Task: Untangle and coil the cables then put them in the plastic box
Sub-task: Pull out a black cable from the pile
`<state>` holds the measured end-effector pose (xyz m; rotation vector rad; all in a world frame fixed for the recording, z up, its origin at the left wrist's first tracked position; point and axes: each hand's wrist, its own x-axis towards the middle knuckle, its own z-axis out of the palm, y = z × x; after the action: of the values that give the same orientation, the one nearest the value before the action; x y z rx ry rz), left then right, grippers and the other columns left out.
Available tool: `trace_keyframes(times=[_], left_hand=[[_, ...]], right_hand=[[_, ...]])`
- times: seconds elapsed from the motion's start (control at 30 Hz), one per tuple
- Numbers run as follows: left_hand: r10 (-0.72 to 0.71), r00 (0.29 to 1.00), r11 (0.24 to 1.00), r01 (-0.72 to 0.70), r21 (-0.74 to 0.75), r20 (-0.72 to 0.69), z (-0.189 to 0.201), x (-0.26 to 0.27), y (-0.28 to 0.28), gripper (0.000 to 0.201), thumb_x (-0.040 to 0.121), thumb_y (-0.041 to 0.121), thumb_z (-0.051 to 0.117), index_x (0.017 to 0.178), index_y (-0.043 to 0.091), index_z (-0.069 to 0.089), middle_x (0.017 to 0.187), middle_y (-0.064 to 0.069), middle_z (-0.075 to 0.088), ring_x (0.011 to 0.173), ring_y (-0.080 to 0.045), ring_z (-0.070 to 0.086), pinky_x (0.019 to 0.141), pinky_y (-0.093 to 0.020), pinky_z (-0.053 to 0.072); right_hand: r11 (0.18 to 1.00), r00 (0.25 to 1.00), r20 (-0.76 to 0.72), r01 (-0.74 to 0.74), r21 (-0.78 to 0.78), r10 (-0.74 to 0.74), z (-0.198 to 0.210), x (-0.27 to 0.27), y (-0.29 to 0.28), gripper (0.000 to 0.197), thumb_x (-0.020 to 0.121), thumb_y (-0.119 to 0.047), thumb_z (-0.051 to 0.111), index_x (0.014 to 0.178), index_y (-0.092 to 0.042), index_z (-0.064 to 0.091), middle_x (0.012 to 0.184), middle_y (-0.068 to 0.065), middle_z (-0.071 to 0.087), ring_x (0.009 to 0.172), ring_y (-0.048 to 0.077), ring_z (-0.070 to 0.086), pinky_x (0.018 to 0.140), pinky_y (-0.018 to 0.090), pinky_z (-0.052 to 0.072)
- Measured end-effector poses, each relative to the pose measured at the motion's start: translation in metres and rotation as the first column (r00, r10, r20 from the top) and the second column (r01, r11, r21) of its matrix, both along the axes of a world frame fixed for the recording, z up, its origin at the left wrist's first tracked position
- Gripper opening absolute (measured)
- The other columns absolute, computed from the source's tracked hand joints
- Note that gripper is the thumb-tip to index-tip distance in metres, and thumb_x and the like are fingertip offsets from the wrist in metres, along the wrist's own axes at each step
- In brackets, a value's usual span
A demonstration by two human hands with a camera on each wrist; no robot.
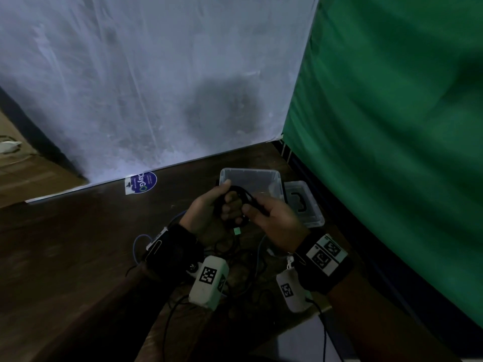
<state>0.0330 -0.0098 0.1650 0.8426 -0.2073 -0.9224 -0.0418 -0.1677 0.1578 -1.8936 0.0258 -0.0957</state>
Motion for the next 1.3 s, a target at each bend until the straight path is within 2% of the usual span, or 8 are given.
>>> trace_keyframes(times=[0.27,0.37,0.5,0.63,0.8,1.0,1.2,1.3], left_hand=[[0.027,0.994,0.994,-0.038,0.104,0.107,0.004,0.003,0.003,0.034,0.093,0.039,0.053,0.079,0.008,0.058,0.068,-0.006,0.047,0.067,-0.024,0.052,0.076,-0.038,0.046],[0.118,0.987,0.983,-0.131,0.130,0.107,0.006,-0.006,-0.007,0.035,0.091,0.040,0.051,0.073,0.010,0.049,0.062,-0.001,0.036,0.055,-0.017,0.038,0.062,-0.030,0.041],[0.242,0.941,0.945,-0.284,0.165,0.235,0.009,-0.003,-0.009,0.034,0.099,0.033,0.044,0.073,0.011,0.045,0.055,0.005,0.039,0.052,-0.012,0.030,0.048,-0.022,0.030],[0.215,0.946,0.950,-0.260,0.171,0.242,0.008,-0.001,-0.008,0.034,0.100,0.034,0.042,0.075,0.011,0.044,0.057,0.006,0.039,0.050,-0.010,0.030,0.048,-0.021,0.031],[0.121,0.970,0.966,-0.163,0.201,0.209,0.006,-0.008,-0.008,0.033,0.087,0.040,0.050,0.074,0.010,0.046,0.062,0.001,0.032,0.048,-0.008,0.032,0.045,-0.018,0.033],[0.067,0.993,0.984,-0.082,0.161,0.095,0.005,-0.020,-0.010,0.035,0.089,0.038,0.049,0.069,0.008,0.047,0.061,-0.001,0.027,0.046,-0.009,0.026,0.044,-0.018,0.027],[0.128,0.991,0.972,-0.134,0.195,0.041,0.002,-0.030,-0.018,0.039,0.098,0.037,0.044,0.089,0.000,0.056,0.068,-0.011,0.056,0.052,-0.018,0.052,0.051,-0.026,0.050],[0.200,0.976,0.949,-0.215,0.233,0.085,0.002,-0.030,-0.022,0.041,0.100,0.033,0.043,0.107,-0.003,0.062,0.090,-0.018,0.070,0.072,-0.026,0.069,0.058,-0.032,0.056]], right_hand=[[0.997,0.994,0.111,0.028,-0.079,-0.019,0.018,-0.010,-0.009,0.010,0.098,-0.022,0.057,0.091,-0.021,0.064,0.078,-0.013,0.071,0.076,0.002,0.067,0.068,0.022,0.050],[0.994,0.993,0.113,0.044,-0.103,-0.032,0.009,-0.009,-0.011,0.015,0.099,-0.031,0.054,0.095,-0.023,0.065,0.085,-0.004,0.071,0.082,0.013,0.067,0.073,0.038,0.054],[0.999,0.999,-0.015,0.032,-0.014,-0.032,-0.002,-0.015,-0.020,0.024,0.100,-0.015,0.048,0.100,-0.028,0.068,0.084,-0.019,0.067,0.080,-0.004,0.060,0.078,0.024,0.045],[0.990,0.999,-0.036,-0.019,-0.142,0.014,-0.005,-0.018,-0.033,0.017,0.098,-0.015,0.056,0.105,-0.021,0.070,0.106,-0.003,0.069,0.099,0.013,0.066,0.085,0.033,0.055],[0.965,0.981,-0.002,0.193,0.177,-0.196,-0.002,-0.012,-0.035,0.018,0.097,-0.005,0.056,0.103,-0.014,0.070,0.090,0.004,0.073,0.078,0.014,0.071,0.070,0.026,0.054],[0.826,0.971,-0.133,0.238,0.511,-0.197,0.000,-0.011,-0.023,0.017,0.095,-0.003,0.056,0.108,-0.007,0.066,0.101,0.016,0.071,0.086,0.023,0.071,0.072,0.032,0.057],[0.863,0.981,-0.094,0.194,0.465,-0.170,0.000,-0.015,-0.006,0.029,0.094,-0.010,0.061,0.123,-0.013,0.062,0.108,0.015,0.073,0.102,0.029,0.070,0.088,0.042,0.056],[0.922,0.995,-0.059,0.101,0.373,-0.085,-0.007,-0.017,-0.005,0.072,0.079,-0.016,0.078,0.142,-0.020,0.043,0.120,0.010,0.068,0.113,0.024,0.066,0.095,0.043,0.054]])
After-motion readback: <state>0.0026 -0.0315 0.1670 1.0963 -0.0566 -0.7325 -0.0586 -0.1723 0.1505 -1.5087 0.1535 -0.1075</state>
